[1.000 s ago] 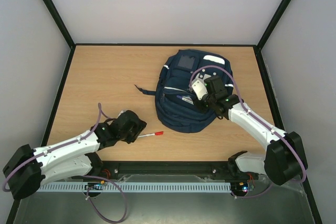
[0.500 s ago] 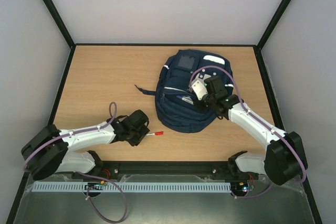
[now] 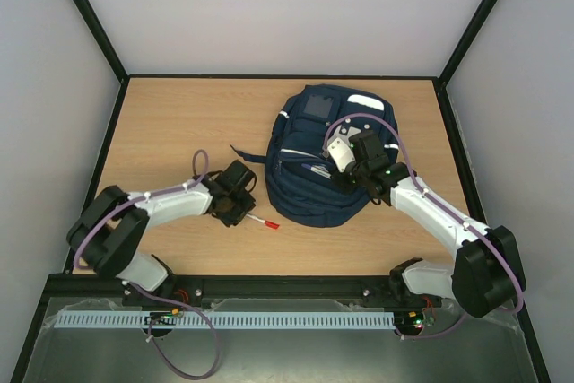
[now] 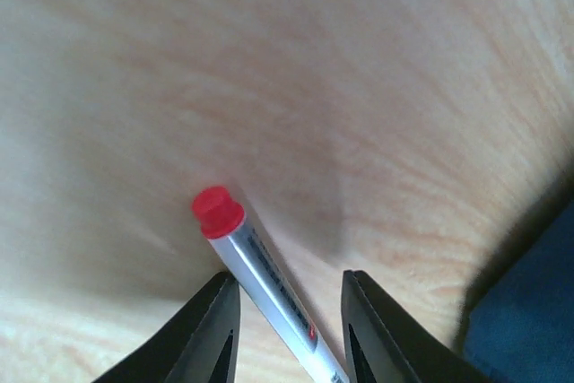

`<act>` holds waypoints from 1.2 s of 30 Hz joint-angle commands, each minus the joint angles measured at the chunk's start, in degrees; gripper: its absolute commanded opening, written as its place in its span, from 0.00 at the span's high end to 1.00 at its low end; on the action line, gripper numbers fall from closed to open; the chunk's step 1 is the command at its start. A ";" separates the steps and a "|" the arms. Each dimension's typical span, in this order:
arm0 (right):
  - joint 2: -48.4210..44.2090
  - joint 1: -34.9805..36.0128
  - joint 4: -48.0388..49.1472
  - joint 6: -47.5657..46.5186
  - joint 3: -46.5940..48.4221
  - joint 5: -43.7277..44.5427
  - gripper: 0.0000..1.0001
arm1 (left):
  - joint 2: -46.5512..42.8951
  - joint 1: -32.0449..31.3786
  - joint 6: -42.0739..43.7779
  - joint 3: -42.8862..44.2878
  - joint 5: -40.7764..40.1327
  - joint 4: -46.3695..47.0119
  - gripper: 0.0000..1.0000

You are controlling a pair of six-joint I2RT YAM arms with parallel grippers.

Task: Pack the student bag
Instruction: Adjust the stationery at the center of the board.

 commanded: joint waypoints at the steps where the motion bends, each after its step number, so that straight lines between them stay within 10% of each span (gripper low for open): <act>1: -1.24 -0.07 0.96 -0.38 -0.61 -1.64 0.99 | 9.12 2.82 10.99 5.47 0.61 -9.59 0.68; 7: -1.50 -0.15 0.96 -0.41 -0.63 -1.62 0.99 | 22.65 3.75 22.15 13.87 3.53 -11.97 0.98; 25: -0.73 -0.33 0.52 -0.47 -0.29 -1.90 0.99 | 13.99 -0.35 44.42 13.02 -9.07 -14.23 0.94; 33: -0.81 -0.31 0.30 -0.30 -0.21 -2.47 0.99 | 3.55 -1.97 50.41 7.84 -5.49 -10.81 0.67; 36: -1.07 -0.33 0.26 -0.29 -0.18 -2.39 0.99 | -1.99 -2.31 53.12 8.95 -4.10 -11.66 0.05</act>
